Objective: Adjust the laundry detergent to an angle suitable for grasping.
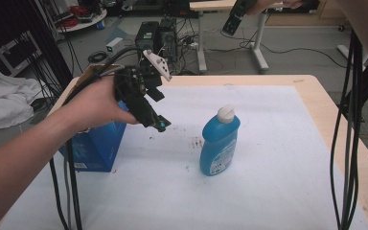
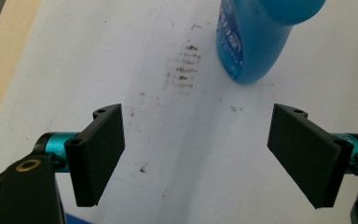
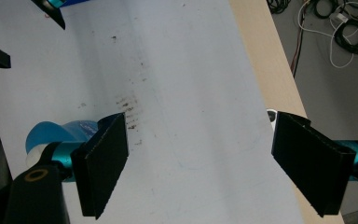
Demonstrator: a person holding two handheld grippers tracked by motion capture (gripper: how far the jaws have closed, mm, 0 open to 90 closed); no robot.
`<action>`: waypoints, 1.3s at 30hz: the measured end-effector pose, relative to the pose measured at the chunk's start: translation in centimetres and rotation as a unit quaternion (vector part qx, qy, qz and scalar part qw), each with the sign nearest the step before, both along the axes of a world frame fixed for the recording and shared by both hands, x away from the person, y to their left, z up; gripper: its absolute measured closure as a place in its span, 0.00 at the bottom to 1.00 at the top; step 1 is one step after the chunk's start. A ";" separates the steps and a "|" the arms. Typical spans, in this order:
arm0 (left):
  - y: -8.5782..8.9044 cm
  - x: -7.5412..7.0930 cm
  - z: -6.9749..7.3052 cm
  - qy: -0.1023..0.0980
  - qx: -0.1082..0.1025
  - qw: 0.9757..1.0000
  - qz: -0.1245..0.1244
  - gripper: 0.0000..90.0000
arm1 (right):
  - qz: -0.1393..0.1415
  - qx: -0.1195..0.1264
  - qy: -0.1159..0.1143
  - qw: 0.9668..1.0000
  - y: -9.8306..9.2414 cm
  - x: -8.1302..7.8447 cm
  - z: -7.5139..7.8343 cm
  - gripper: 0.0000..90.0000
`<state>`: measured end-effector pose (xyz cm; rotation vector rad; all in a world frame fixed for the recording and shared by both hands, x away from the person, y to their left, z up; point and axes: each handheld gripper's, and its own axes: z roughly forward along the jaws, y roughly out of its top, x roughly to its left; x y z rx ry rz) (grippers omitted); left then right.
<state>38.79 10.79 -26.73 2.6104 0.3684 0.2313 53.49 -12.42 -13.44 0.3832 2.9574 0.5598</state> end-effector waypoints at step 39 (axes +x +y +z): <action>-6.8 -3.9 -4.3 0.006 -0.115 0.992 0.048 0.21 | 0.001 -0.003 0.007 1.000 0.0 -0.1 -0.6 0.20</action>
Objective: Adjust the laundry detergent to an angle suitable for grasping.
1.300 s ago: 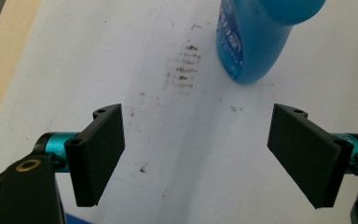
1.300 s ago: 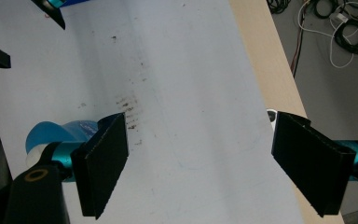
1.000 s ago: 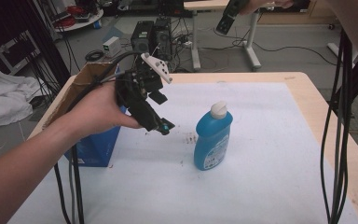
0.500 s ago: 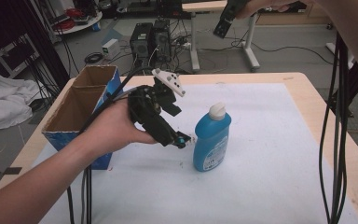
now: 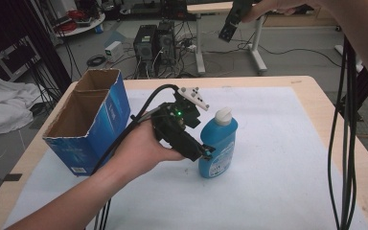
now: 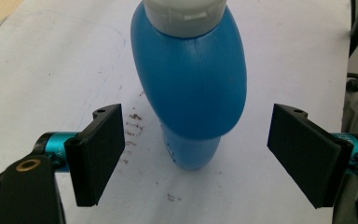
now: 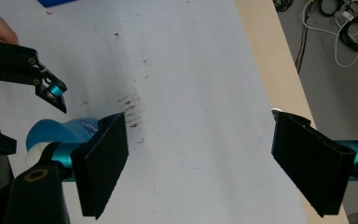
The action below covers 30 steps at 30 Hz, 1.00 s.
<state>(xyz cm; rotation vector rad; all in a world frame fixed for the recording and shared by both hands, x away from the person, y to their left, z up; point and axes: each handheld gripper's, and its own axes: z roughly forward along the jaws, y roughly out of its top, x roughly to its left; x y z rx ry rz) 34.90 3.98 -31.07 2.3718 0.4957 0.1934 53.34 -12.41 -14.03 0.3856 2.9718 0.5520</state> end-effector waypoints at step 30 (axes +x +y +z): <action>-3.4 -0.1 -3.4 -0.001 -0.001 0.999 0.051 0.21 | -0.003 0.003 0.003 1.000 -0.3 0.1 -0.3 0.20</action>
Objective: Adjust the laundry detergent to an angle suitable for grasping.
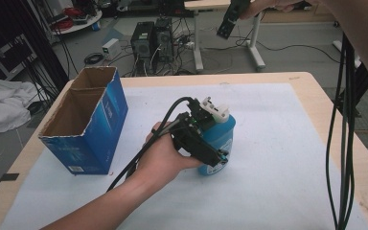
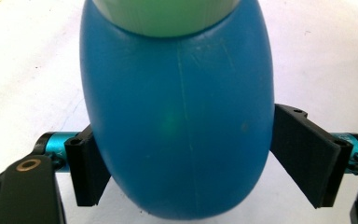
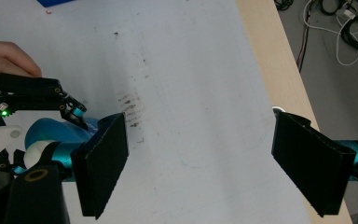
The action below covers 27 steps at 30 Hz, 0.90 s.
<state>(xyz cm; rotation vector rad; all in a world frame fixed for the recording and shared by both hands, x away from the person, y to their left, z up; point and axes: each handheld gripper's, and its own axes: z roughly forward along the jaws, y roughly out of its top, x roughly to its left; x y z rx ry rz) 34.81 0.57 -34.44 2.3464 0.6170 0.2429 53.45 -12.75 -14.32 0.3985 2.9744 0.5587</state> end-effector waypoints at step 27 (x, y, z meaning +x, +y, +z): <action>-0.1 0.1 -0.5 0.002 0.007 0.999 0.036 0.40 | -0.002 -0.002 0.005 1.000 -0.1 0.2 -0.5 0.20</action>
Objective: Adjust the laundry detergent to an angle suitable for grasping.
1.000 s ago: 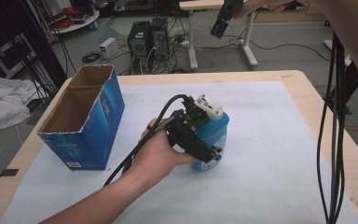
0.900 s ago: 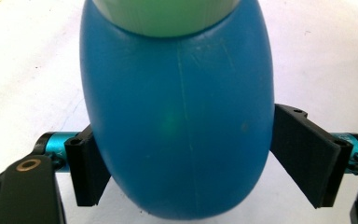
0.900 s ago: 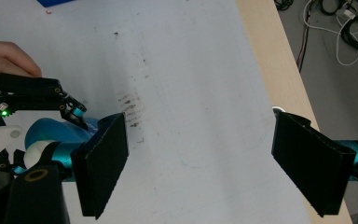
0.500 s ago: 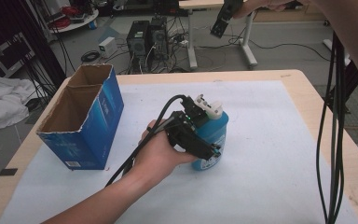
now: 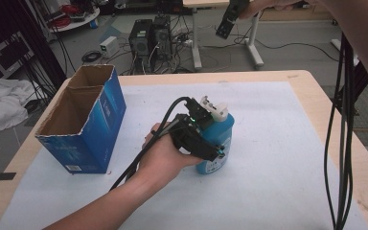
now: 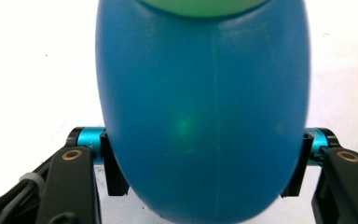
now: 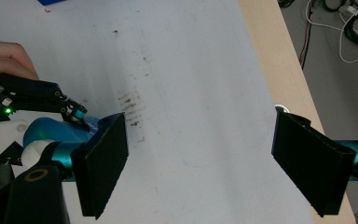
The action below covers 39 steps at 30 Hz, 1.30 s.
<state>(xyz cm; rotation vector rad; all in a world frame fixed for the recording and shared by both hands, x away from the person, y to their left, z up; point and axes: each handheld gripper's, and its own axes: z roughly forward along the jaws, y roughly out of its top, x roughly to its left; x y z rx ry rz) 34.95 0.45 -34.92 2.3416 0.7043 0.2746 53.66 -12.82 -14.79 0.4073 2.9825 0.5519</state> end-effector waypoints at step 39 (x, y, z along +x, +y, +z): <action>1.6 0.6 1.2 -0.013 -0.019 0.998 -0.054 0.49 | -0.001 -0.004 0.002 1.000 0.2 0.1 -0.2 0.20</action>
